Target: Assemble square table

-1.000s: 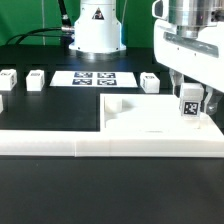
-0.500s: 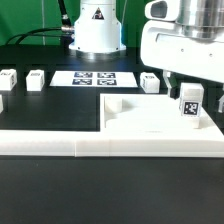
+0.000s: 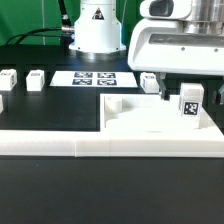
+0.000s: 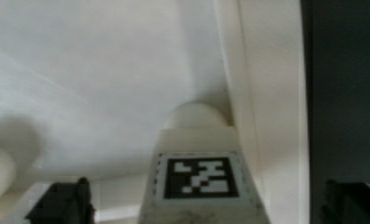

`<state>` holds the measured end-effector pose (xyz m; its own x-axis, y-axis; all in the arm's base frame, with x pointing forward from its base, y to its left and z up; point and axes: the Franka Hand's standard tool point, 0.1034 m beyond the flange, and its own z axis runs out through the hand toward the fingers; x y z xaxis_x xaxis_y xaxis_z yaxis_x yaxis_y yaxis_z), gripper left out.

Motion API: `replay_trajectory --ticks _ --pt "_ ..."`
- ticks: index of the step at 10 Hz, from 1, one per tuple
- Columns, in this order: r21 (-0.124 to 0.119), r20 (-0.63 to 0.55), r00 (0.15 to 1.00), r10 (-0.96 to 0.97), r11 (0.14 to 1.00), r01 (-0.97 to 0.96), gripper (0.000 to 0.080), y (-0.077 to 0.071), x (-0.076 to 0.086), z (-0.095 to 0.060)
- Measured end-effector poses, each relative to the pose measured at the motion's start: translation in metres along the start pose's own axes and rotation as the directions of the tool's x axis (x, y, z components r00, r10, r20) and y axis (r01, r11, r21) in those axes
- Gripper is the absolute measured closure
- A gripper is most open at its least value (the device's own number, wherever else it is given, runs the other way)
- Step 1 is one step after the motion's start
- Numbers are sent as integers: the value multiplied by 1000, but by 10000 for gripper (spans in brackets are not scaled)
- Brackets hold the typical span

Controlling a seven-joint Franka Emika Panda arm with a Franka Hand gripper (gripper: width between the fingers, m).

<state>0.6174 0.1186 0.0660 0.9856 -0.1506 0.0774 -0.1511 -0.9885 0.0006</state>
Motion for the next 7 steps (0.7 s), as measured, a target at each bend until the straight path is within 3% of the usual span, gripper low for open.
replay_trajectory --ticks 1,2,3,4,5,7 --pt "0 1 1000 3 1000 -3 155 -1 -1 0" --pt "0 1 999 32 999 -32 264 -1 -1 1" --pt "0 1 999 52 999 -52 264 0 -1 1" --pt "0 2 993 117 993 -117 447 -1 -1 1" --pt "0 2 986 164 986 -164 509 -1 -1 1" --pt "1 2 955 296 955 -296 509 -1 -1 1"
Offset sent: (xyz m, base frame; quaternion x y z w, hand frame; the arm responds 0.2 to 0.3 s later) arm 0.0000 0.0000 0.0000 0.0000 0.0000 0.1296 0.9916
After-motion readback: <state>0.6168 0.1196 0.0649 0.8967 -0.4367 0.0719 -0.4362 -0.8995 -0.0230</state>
